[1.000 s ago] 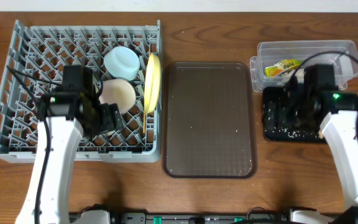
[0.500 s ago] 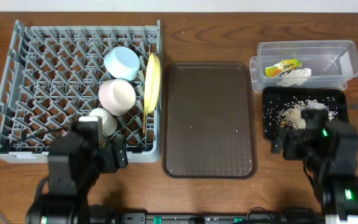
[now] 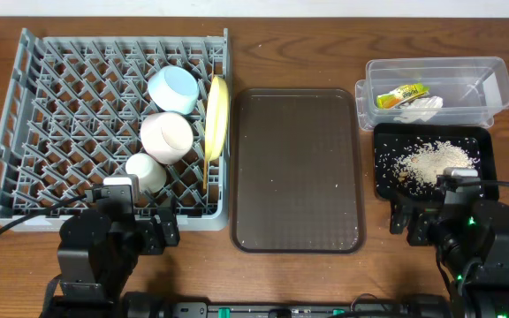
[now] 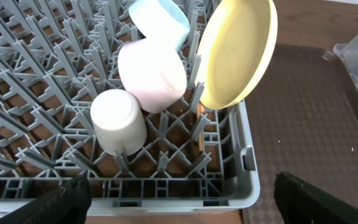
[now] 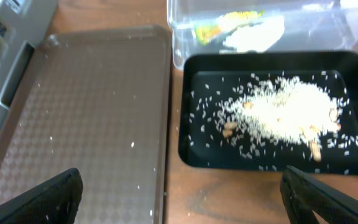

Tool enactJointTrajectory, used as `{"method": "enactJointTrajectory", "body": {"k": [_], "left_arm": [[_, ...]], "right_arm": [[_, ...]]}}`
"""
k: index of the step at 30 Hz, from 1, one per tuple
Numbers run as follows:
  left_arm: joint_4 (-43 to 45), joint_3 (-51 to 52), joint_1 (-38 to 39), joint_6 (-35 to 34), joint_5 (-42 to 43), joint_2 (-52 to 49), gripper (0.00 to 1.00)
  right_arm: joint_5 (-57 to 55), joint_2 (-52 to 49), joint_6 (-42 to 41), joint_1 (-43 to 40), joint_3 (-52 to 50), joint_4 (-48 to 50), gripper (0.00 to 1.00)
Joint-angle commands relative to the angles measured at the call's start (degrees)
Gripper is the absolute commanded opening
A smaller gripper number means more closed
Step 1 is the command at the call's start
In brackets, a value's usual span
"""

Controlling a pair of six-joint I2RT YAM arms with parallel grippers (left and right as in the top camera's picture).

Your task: Sort waste into correct bins and load items into the dishwasher rack

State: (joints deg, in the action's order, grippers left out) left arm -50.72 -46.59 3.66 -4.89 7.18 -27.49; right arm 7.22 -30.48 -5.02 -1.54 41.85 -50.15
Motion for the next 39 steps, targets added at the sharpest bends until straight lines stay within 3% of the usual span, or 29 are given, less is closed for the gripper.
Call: {"method": "enactJointTrajectory", "body": {"k": [1,14,20,32,39], "left_arm": [[0.24,0.35,0.28,-0.31,0.31,0.20,0.95],[0.24,0.35,0.28,-0.31,0.31,0.20,0.95],[0.24,0.35,0.28,-0.31,0.31,0.20,0.96],[0.24,0.35,0.28,-0.31,0.31,0.20,0.96],[0.24,0.35,0.28,-0.31,0.31,0.20,0.96]], "right_arm": [[-0.59,0.11,-0.50,0.11,-0.50,-1.18,0.99],[-0.76,0.55,-0.50,0.55,-0.50,-6.43,0.99],[-1.40,7.67,-0.48,3.32,-3.39,-5.77,0.99],[0.74,29.05,-0.48,3.89,-26.40,25.49,0.99],[0.07,30.12,3.69,3.87,-35.06,45.33,0.99]]}}
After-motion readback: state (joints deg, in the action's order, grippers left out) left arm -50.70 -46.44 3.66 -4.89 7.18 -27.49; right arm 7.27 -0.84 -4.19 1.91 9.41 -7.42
